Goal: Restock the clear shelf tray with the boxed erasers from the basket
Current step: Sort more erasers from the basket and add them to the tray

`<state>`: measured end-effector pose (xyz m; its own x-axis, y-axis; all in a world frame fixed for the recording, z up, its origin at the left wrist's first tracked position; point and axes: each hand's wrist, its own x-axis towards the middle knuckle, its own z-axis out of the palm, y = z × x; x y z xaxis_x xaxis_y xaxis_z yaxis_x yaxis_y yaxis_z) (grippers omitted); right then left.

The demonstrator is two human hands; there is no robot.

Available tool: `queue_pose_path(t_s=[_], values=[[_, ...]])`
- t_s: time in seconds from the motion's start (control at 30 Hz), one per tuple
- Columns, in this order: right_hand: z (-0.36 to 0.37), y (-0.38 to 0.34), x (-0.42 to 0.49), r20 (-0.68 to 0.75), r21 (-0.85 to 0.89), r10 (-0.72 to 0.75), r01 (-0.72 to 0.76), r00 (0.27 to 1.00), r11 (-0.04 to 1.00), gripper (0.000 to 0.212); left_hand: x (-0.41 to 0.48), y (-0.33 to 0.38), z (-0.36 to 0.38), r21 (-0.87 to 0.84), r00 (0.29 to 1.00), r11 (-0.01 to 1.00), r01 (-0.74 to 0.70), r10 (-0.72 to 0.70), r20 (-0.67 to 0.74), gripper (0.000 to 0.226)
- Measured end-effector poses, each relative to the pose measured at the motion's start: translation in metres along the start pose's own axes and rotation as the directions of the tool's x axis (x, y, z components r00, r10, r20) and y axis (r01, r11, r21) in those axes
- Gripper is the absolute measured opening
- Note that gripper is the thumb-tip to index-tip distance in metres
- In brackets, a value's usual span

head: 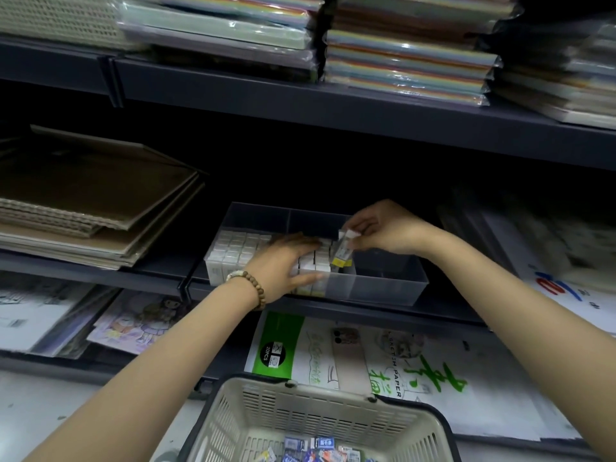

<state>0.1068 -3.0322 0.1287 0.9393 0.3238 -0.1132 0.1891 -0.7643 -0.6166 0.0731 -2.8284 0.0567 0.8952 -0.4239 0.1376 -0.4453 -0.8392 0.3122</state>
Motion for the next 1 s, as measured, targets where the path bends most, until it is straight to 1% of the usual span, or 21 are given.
queue_pose_path(t_s=[0.1,0.23,0.3,0.33,0.47,0.6,0.7,0.77,0.83,0.9,0.97,1.0], values=[[0.006,0.005,0.0,0.002,-0.033,-0.001,0.001,1.0,0.999,0.044,0.0,-0.001,0.002,0.028,1.0,0.999,-0.019,0.019,-0.02,0.064],[0.036,0.012,0.0,-0.136,-0.2,-0.088,0.06,0.987,0.978,0.039,-0.001,-0.001,0.005,0.027,0.999,1.0,-0.015,0.016,-0.039,0.065],[0.045,0.017,0.0,-0.178,-0.23,-0.132,0.089,0.975,0.969,0.038,0.0,-0.002,0.006,0.028,0.998,1.0,-0.014,0.015,-0.053,0.065],[0.048,0.02,0.0,-0.193,-0.207,-0.138,0.098,0.971,0.974,0.038,0.0,-0.002,0.007,0.031,0.998,0.999,-0.016,0.017,-0.056,0.065],[0.048,0.03,-0.005,-0.241,-0.021,-0.13,0.129,0.962,0.991,0.033,-0.001,-0.001,0.009,0.053,0.998,0.998,-0.017,0.02,-0.065,0.063],[0.052,0.033,-0.017,-0.274,0.005,-0.15,0.157,0.95,0.988,0.029,-0.008,0.006,0.008,0.071,0.994,0.997,-0.032,0.039,-0.105,0.059],[0.053,0.029,-0.032,-0.276,0.014,-0.157,0.168,0.948,0.986,0.03,-0.026,0.018,0.005,-0.009,0.987,1.0,-0.018,0.016,-0.157,0.058],[0.053,0.025,-0.046,-0.314,0.037,-0.146,0.166,0.938,0.985,0.032,-0.044,0.026,0.006,-0.072,0.981,0.997,-0.001,-0.013,-0.194,0.058],[0.056,0.024,-0.065,-0.375,0.123,-0.118,0.175,0.92,0.977,0.031,-0.064,0.034,0.012,-0.156,0.975,0.988,0.008,-0.043,-0.219,0.057],[0.066,0.026,-0.09,-0.416,0.218,-0.096,0.201,0.904,0.955,0.025,-0.086,0.041,0.024,-0.224,0.97,0.974,0.022,-0.075,-0.232,0.055],[0.084,0.035,-0.116,-0.419,0.299,-0.078,0.219,0.905,0.929,0.018,-0.109,0.046,0.047,-0.282,0.972,0.958,0.042,-0.104,-0.21,0.053],[0.097,0.043,-0.127,-0.397,0.344,-0.065,0.214,0.915,0.914,0.016,-0.119,0.047,0.061,-0.312,0.976,0.948,0.06,-0.121,-0.18,0.052]])
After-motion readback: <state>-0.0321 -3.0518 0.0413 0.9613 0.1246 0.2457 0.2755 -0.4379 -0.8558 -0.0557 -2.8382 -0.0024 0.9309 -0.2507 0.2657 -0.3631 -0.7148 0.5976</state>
